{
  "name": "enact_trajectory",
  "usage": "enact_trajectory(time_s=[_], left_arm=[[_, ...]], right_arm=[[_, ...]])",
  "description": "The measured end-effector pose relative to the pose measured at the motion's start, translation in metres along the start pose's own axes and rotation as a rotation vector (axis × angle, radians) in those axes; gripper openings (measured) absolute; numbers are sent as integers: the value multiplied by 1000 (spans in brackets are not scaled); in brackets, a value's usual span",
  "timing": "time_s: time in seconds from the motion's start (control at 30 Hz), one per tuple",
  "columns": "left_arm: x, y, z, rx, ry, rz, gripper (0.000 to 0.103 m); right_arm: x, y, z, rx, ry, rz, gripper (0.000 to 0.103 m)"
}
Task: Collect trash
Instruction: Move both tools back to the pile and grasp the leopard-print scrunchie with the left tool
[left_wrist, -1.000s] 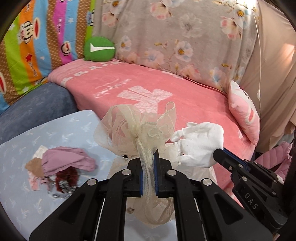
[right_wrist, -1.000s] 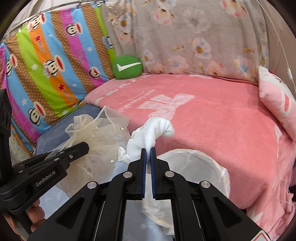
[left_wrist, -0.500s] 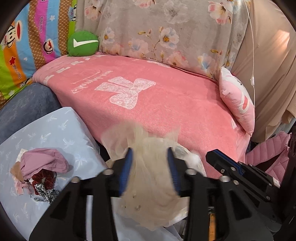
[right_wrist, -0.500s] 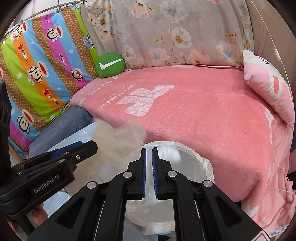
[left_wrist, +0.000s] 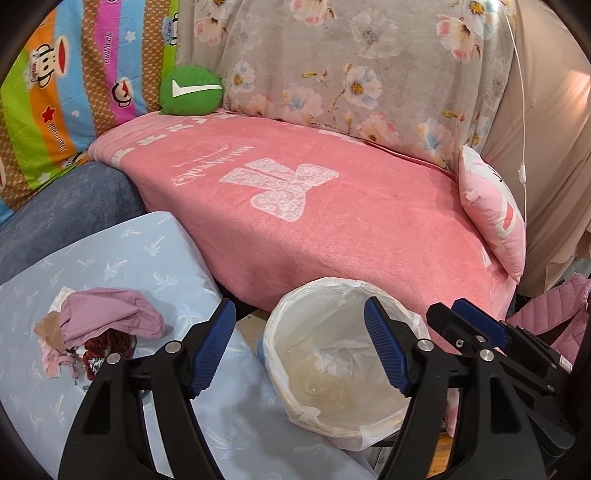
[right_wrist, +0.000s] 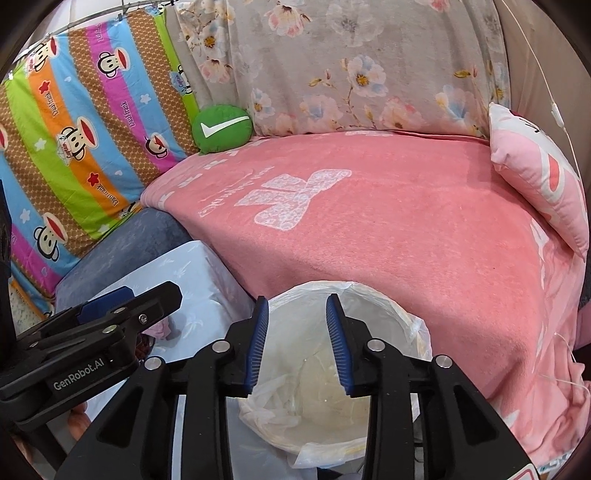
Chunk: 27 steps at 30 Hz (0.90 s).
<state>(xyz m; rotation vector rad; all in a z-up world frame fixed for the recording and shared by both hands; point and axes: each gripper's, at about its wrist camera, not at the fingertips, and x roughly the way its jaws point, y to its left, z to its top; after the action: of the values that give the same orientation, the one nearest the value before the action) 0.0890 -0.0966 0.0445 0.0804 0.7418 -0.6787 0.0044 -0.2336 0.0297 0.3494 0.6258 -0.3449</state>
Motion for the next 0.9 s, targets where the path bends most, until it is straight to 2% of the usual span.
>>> enact_trajectory(time_s=[0.27,0.43,0.9], left_arm=[[-5,20,-5,-47,2,31,70],[-9,35,-10,-86,0,51,76],[-9,100,-36,-236,55,153,78]], right_arm=[[2,18,-5,-26,14,21,39],[2,32,-8,-43,19,34,43],[15,74,-23,-104,66,83,45]])
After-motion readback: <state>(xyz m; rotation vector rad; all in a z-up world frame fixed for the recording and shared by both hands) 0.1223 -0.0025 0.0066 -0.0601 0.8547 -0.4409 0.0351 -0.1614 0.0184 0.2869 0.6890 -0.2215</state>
